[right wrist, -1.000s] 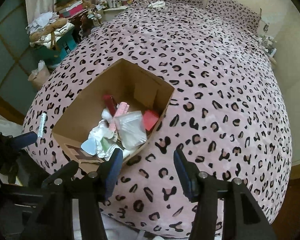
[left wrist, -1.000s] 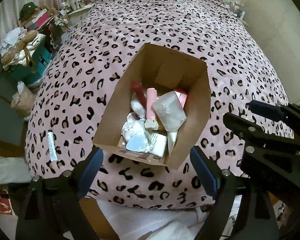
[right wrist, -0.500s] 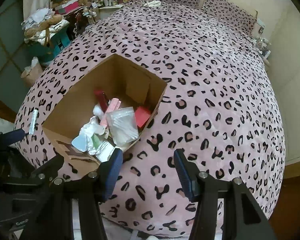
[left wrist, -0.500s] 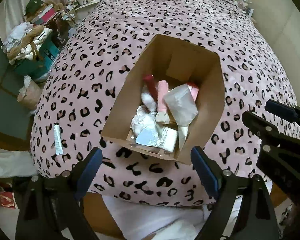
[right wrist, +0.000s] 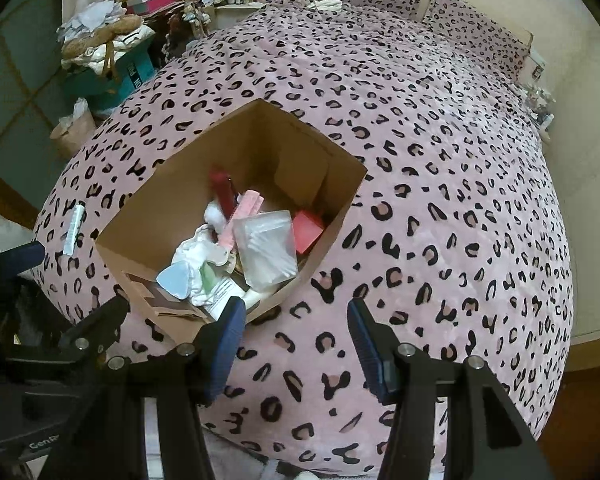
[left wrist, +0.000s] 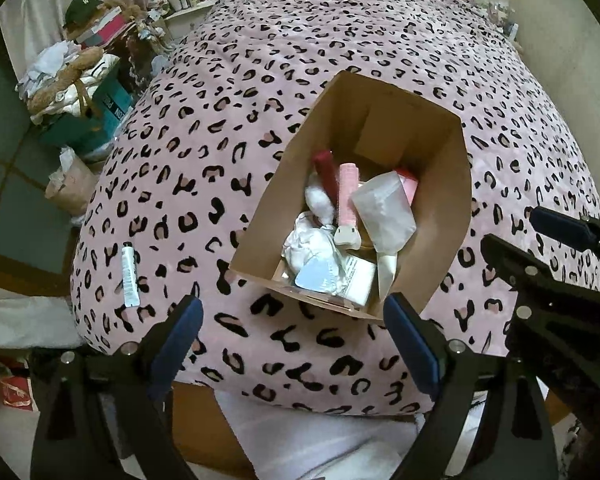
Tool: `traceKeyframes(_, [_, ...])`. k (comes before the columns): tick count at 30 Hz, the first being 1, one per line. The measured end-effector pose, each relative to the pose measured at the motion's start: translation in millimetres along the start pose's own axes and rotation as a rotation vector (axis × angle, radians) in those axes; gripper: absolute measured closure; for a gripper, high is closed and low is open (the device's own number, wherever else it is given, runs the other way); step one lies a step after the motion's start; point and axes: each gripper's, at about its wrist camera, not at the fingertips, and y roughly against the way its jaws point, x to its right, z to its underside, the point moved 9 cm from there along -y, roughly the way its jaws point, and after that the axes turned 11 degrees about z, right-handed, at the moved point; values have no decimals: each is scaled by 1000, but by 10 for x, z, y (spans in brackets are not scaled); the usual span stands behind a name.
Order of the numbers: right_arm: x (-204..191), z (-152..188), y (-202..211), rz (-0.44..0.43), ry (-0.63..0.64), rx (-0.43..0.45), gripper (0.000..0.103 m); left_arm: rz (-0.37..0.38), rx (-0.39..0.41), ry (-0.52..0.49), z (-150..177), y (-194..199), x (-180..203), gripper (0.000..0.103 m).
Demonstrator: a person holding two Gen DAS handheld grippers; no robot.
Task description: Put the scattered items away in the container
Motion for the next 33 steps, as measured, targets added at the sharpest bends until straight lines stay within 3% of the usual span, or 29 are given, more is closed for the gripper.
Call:
traceKeyframes(15, [-4, 8, -43, -8, -5, -9, 49, -6, 28, -7, -27, 19, 16, 9])
traceKeyframes(20, [-2, 8, -53, -12, -6, -13, 49, -52, 23, -14, -20, 23, 0, 5])
traceKeyframes(33, [22, 1, -73, -26, -24, -23, 49, 31, 65, 25, -39, 103, 50, 5])
